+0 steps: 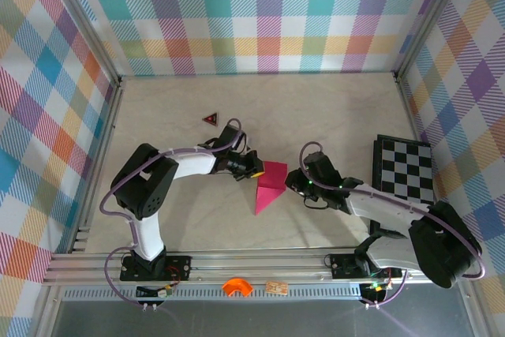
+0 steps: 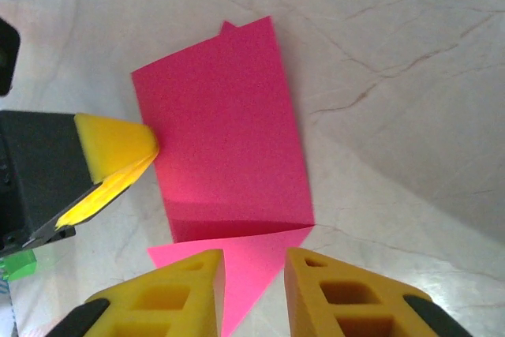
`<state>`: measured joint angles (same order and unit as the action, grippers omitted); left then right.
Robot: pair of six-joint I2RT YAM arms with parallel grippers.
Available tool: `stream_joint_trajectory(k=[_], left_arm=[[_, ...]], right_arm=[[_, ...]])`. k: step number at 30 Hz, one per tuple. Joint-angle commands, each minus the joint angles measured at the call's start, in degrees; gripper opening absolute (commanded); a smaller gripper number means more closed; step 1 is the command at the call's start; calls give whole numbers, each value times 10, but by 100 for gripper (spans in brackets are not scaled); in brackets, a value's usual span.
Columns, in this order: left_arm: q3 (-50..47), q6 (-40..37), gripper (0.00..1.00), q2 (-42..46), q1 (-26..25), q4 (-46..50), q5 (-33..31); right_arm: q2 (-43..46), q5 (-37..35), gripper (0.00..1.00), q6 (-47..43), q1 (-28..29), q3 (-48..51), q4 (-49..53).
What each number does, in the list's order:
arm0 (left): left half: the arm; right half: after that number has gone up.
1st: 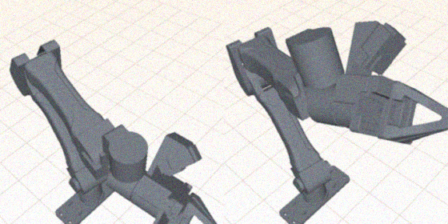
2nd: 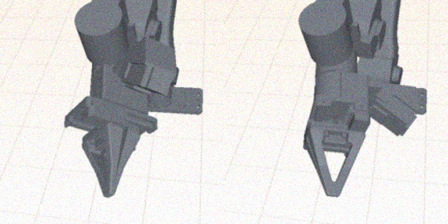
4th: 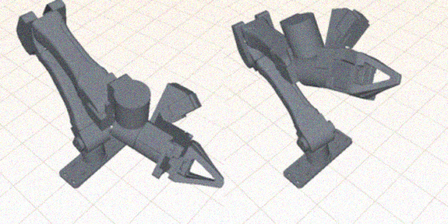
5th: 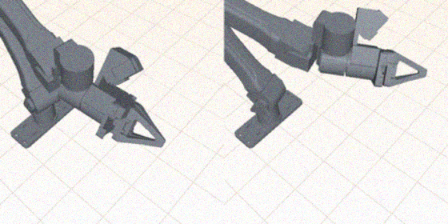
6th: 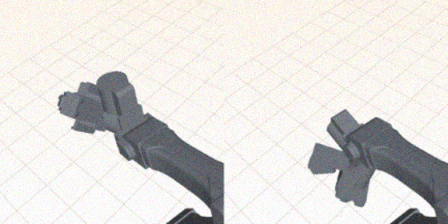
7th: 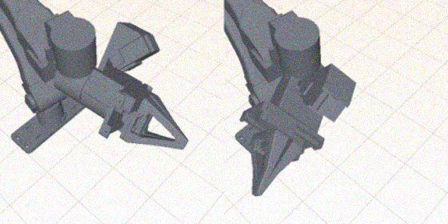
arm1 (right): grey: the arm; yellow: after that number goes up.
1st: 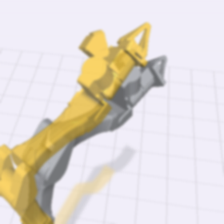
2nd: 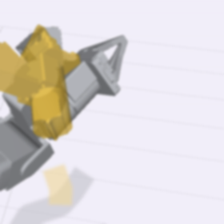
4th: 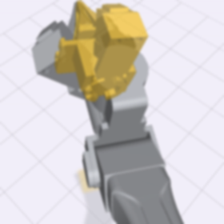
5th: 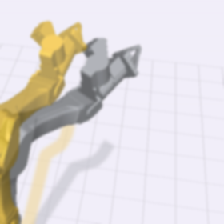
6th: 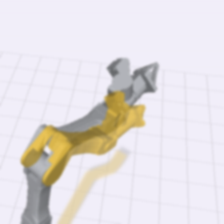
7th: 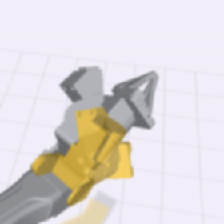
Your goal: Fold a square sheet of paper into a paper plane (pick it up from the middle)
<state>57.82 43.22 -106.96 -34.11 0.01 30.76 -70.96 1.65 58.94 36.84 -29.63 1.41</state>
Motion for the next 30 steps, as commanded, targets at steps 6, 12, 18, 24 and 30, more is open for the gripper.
stream_joint_trajectory(k=[6, 12, 18, 24, 30], left_arm=[[-4, -38, 3, -34, -6, 47, -38], [-37, -36, 3, -28, -6, 29, -36], [-27, -53, 3, -26, -6, 52, -41], [-12, -67, 3, -30, -6, 69, -39], [-14, -68, 3, -29, -6, 66, -34]], right_arm=[[-59, 136, 33, -10, -38, 0, -32], [-92, 172, 42, -12, -48, -8, -58], [-122, 187, 43, -4, -57, -11, -73], [-150, 220, 38, 5, -64, -11, -121], [-161, 228, 36, 8, -65, -9, -151]])
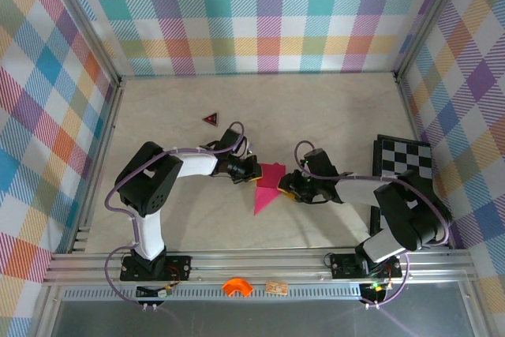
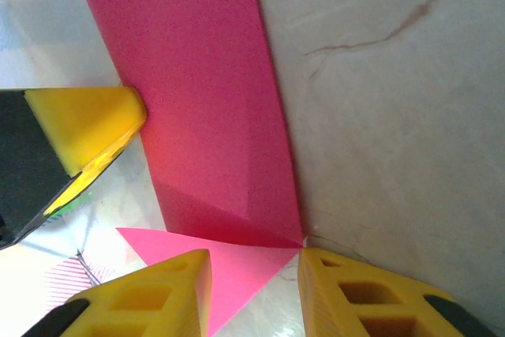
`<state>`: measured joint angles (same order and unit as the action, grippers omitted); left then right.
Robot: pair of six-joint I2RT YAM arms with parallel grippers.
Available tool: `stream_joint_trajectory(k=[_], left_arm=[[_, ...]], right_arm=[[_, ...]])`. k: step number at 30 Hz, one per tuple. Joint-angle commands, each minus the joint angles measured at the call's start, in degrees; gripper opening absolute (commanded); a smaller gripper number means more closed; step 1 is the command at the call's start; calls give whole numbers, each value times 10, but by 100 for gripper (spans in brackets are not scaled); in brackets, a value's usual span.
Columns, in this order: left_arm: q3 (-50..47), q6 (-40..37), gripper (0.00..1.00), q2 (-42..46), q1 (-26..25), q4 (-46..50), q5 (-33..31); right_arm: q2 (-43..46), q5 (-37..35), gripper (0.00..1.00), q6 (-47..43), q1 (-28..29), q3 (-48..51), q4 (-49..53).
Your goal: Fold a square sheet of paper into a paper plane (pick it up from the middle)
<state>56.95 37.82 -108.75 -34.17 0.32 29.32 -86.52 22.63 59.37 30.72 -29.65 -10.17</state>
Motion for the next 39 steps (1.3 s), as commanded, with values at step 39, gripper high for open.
stream_joint_trajectory(k=[39], left_arm=[[-12, -7, 3, -6, -5, 51, -11]], right_arm=[[-132, 152, 24, -129, -75, -89, -63]])
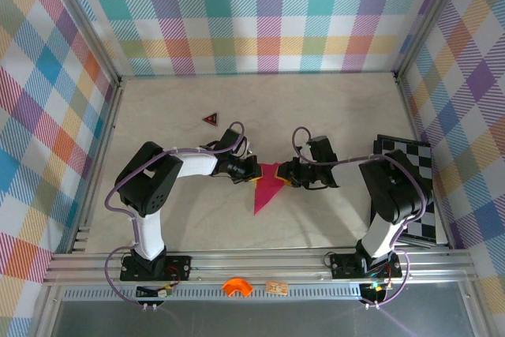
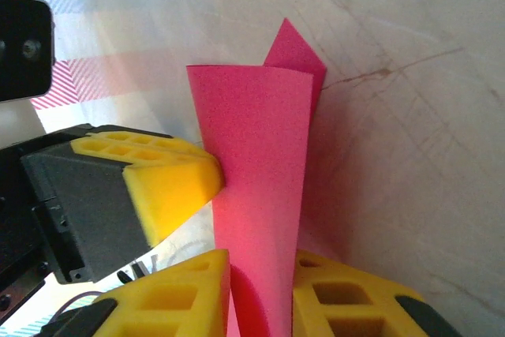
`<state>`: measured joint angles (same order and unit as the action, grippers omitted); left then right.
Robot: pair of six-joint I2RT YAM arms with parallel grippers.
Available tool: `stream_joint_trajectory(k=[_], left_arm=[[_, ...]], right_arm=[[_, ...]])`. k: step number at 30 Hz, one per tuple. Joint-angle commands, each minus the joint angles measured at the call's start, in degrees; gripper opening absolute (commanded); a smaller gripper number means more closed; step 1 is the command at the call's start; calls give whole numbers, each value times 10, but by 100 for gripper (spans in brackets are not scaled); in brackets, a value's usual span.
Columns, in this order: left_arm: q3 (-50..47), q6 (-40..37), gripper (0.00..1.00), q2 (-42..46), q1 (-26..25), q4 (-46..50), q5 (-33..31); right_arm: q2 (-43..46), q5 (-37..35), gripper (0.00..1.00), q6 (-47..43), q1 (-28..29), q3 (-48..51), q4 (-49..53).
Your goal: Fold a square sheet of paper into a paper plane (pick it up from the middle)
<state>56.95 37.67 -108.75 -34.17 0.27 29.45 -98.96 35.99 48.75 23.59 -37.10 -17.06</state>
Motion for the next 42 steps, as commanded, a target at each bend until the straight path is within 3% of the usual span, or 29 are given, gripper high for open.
stream_joint_trajectory(k=[1, 13, 20, 25, 28, 31, 42], left_arm=[[-13, -4, 3, -6, -5, 51, -12], [-17, -7, 5, 8, -5, 52, -13], [-46, -15, 19, 66, -5, 0, 0], [-69, -37, 35, 110, -11, -21, -2], [-75, -68, 38, 131, -27, -5, -16], [-85, -100, 39, 159, -52, 10, -53], [-93, -247, 48, 222, -223, 92, -328]], right_arm=[[-10, 23, 21, -23, -4, -16, 4], [-18, 36, 7, -17, -9, -12, -7], [-5, 24, 0, 32, -10, 16, -43], [19, -13, 0, 95, -9, 51, -90], [33, -28, 0, 123, -9, 64, -102], [49, -44, 0, 140, -8, 73, -95], [69, -53, 0, 167, -7, 88, -95]])
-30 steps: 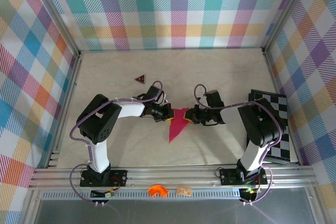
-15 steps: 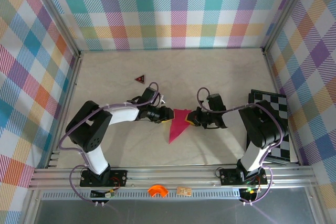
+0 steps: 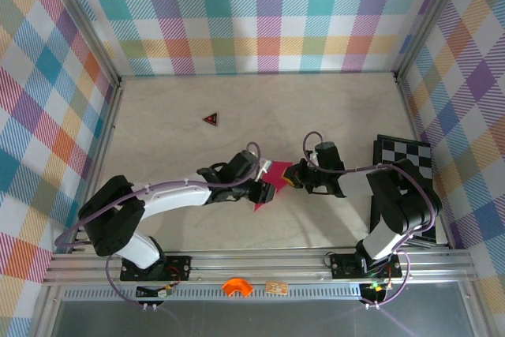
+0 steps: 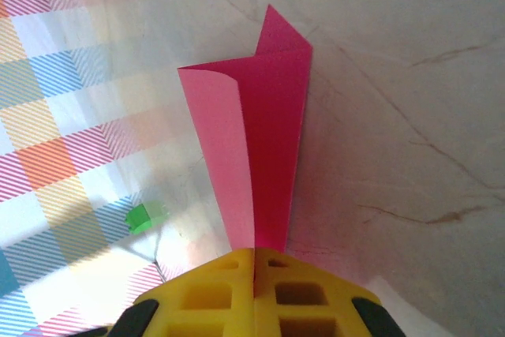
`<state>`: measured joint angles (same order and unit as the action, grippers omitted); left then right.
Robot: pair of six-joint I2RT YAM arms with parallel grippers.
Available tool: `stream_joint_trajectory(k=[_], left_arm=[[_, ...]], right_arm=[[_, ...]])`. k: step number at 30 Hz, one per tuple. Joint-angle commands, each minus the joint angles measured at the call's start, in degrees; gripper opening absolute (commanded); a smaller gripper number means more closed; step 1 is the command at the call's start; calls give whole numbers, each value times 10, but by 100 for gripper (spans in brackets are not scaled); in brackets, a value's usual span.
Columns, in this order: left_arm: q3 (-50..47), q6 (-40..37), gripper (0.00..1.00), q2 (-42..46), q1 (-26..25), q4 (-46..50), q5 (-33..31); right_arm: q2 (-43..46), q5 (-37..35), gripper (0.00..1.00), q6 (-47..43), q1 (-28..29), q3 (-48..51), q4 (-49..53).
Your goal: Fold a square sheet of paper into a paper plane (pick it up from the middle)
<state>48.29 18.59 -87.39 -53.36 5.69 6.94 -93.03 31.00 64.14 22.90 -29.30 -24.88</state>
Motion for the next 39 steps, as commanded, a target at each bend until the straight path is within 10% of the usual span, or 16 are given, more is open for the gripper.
stream_joint_trajectory(k=[1, 13, 39], left_arm=[[-5, -65, 48, 7, -46, 43, -128], [44, -117, 50, -70, -148, 86, -295], [82, -132, 52, -135, -180, 124, -330]], right_arm=[[10, -4, 0, 14, 0, 11, -17], [10, -2, 0, 14, 0, 10, -10], [11, 1, 0, 14, 0, 4, -3]])
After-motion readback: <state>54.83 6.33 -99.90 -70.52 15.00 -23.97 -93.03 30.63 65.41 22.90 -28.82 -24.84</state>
